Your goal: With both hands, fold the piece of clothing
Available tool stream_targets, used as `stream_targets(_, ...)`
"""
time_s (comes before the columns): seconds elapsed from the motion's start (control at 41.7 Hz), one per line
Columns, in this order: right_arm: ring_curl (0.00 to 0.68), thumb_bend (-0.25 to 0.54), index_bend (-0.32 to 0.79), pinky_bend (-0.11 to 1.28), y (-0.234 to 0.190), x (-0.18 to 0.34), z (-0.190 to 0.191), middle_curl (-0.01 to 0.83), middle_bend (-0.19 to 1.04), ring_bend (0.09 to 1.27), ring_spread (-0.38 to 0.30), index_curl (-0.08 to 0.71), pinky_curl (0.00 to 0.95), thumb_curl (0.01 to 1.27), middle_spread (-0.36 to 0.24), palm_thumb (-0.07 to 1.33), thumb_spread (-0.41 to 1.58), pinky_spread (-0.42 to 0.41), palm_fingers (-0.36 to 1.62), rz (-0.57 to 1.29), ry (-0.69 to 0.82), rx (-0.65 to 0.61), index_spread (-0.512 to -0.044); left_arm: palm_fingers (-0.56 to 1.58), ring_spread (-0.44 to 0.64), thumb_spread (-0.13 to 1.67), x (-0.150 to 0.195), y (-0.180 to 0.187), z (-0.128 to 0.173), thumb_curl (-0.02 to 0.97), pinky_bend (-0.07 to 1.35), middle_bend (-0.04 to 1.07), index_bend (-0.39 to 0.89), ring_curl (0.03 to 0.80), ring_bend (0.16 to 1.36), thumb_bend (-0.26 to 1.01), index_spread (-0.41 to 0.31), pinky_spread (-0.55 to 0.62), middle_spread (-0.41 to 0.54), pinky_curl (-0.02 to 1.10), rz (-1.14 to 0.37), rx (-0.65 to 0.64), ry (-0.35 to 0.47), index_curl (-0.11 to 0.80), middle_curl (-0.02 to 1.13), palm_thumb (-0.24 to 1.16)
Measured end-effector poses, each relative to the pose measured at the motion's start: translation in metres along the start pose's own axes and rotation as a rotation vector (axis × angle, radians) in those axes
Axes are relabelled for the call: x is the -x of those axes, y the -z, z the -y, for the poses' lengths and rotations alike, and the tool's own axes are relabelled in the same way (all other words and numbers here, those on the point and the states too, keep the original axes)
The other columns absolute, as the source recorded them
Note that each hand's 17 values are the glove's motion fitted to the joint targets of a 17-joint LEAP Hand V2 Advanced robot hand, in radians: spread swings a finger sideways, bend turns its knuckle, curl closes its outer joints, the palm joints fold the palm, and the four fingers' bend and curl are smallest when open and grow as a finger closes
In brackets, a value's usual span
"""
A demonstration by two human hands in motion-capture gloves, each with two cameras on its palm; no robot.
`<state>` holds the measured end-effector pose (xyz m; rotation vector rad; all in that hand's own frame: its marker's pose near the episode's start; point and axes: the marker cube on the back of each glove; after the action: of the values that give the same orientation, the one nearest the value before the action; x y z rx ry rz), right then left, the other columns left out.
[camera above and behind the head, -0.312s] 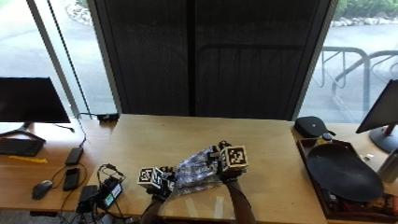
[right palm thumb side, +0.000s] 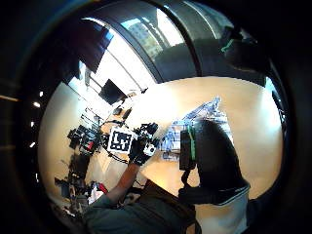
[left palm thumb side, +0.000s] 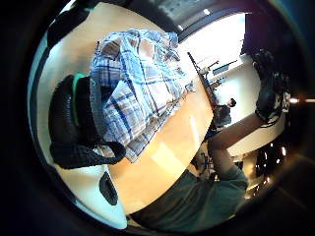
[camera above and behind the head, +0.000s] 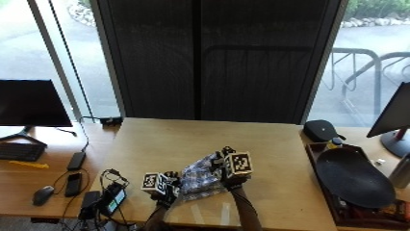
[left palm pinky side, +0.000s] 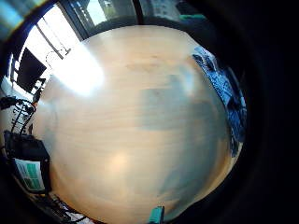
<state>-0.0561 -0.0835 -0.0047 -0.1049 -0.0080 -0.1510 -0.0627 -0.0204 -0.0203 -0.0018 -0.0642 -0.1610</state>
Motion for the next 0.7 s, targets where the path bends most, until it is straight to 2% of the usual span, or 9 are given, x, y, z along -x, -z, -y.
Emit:
stream_targets(0.096,0.250,0.262,0.19,0.39,-0.003,0.017,0.018,0.207,0.17,0.35,-0.065,0.272,0.240,0.22,-0.072,0.49,1.09,0.226,0.68,0.017,0.042,0.042,-0.317,0.56,0.17,1.24,0.014,0.004,0.007,0.169,0.23,0.28,0.16,0.225,0.42,0.30,-0.115,0.33,-0.035,0.16,0.025,-0.008,0.034,0.223,0.27,0.37)
stream_targets(0.455,0.299,0.181,0.14,0.42,-0.028,0.040,0.016,0.259,0.17,0.36,-0.069,0.301,0.295,0.29,-0.076,0.52,1.21,0.228,0.65,0.047,0.114,0.102,-0.335,0.54,0.19,1.41,0.011,0.009,0.004,0.232,0.22,0.26,0.16,0.262,0.42,0.27,-0.122,0.36,-0.026,0.20,0.015,-0.019,0.037,0.285,0.33,0.36)
stream_targets(0.527,0.307,0.167,0.15,0.42,-0.027,0.036,0.017,0.265,0.16,0.36,-0.070,0.304,0.302,0.30,-0.072,0.52,1.22,0.227,0.64,0.003,0.117,0.053,-0.336,0.54,0.19,1.42,0.012,0.009,0.004,0.242,0.21,0.26,0.16,0.268,0.41,0.26,-0.122,0.36,-0.026,0.21,0.013,-0.016,0.041,0.293,0.34,0.36)
stream_targets(0.623,0.314,0.146,0.15,0.42,-0.018,-0.012,0.047,0.273,0.16,0.36,-0.070,0.308,0.311,0.31,-0.071,0.53,1.23,0.227,0.63,-0.371,0.118,-0.221,-0.337,0.54,0.19,1.43,0.010,0.012,0.005,0.252,0.21,0.25,0.15,0.275,0.41,0.26,-0.122,0.36,-0.026,0.22,0.003,-0.025,0.035,0.302,0.36,0.36)
stream_targets(0.647,0.316,0.142,0.15,0.42,-0.018,-0.013,0.044,0.275,0.16,0.36,-0.070,0.309,0.313,0.31,-0.071,0.54,1.23,0.224,0.63,-0.371,0.114,-0.225,-0.338,0.54,0.19,1.43,0.007,0.014,0.005,0.255,0.20,0.25,0.15,0.276,0.41,0.25,-0.122,0.36,-0.026,0.22,-0.012,-0.033,0.022,0.304,0.36,0.36)
stream_targets(0.695,0.318,0.132,0.15,0.42,-0.024,0.008,0.019,0.279,0.17,0.36,-0.070,0.311,0.317,0.32,-0.071,0.54,1.23,0.223,0.63,-0.189,0.098,-0.097,-0.338,0.54,0.19,1.44,-0.007,0.024,0.006,0.259,0.20,0.25,0.15,0.279,0.41,0.25,-0.122,0.37,-0.028,0.23,-0.081,-0.064,-0.033,0.308,0.36,0.36)
